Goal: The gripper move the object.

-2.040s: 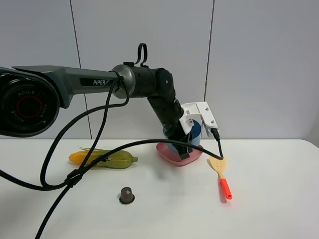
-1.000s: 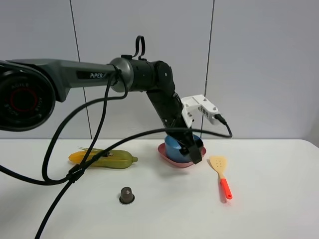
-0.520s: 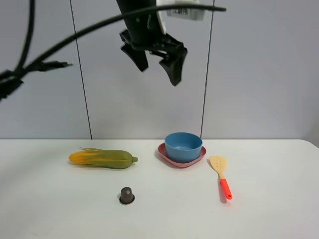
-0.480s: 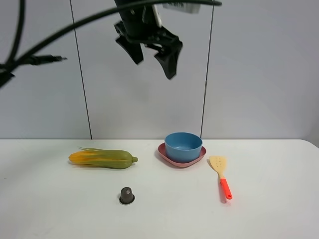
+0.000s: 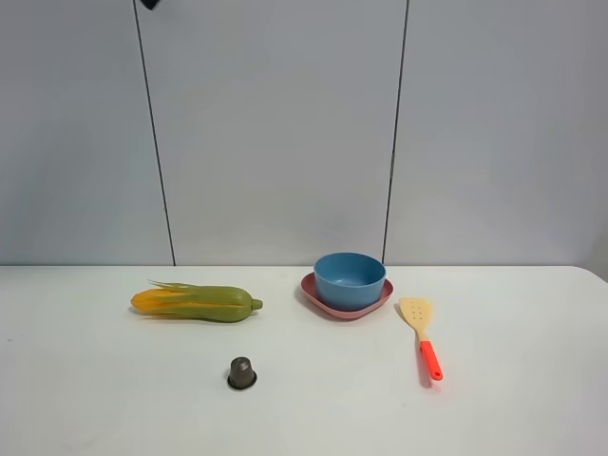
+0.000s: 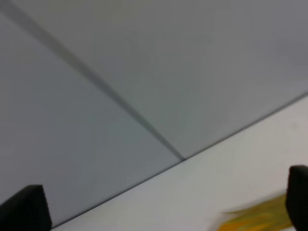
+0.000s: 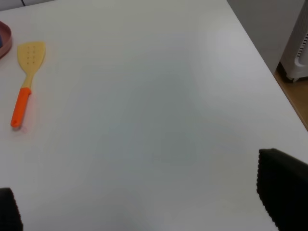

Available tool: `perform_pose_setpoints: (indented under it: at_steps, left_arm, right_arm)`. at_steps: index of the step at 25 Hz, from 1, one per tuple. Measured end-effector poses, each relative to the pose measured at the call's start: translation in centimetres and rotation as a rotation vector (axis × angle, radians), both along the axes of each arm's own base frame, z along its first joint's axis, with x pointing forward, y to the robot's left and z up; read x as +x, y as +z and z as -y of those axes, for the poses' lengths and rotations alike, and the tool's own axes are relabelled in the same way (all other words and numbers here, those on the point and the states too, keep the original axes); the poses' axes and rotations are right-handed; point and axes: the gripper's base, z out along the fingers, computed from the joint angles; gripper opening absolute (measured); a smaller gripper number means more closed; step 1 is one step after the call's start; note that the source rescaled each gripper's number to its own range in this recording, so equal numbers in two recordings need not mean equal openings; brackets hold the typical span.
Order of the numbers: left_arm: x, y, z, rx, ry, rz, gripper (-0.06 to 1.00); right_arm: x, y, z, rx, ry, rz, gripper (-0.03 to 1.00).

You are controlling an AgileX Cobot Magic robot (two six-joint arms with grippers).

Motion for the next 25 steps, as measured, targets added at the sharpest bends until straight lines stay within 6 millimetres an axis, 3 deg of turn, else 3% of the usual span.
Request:
perform_pose_setpoints:
  at_steps: [3, 7, 10, 12, 16, 19, 21, 25]
  left_arm:
    - [-0.6, 1.5, -5.1, -0.026, 0.119, 0.034, 0.99]
    - [-3.0, 3.5, -10.7, -0.092, 0.224, 0.074, 0.99]
    - [-5.2, 3.2, -13.0, -0.073, 0.273, 0.042, 0.99]
    - [-6.6, 1.7, -14.0, -0.047, 0.29, -0.027, 0.99]
    - [-11.0, -2.9, -14.0, -0.047, 0.307, -0.191, 0.99]
    - [-16.1, -5.5, -12.6, -0.115, 0.288, -0.16, 0.99]
    - [-20.8, -6.6, -11.5, -0.153, 0.286, -0.063, 0.99]
    - [-28.0, -10.7, -10.2, -0.229, 0.327, 0.089, 0.99]
  right_arm:
    - [0.0, 0.0, 0.0, 0.0, 0.0, 0.0, 1.0]
    - [0.0, 0.0, 0.0, 0.0, 0.0, 0.0, 1.0]
    - [0.0, 0.0, 0.0, 0.0, 0.0, 0.0, 1.0]
    - [0.0, 0.0, 0.0, 0.0, 0.0, 0.0, 1.0]
    - [0.0, 0.0, 0.0, 0.0, 0.0, 0.0, 1.0]
    - [0.0, 0.0, 0.0, 0.0, 0.0, 0.0, 1.0]
    - [0.0, 0.0, 0.0, 0.0, 0.0, 0.0, 1.0]
    - [0.0, 0.0, 0.0, 0.0, 0.0, 0.0, 1.0]
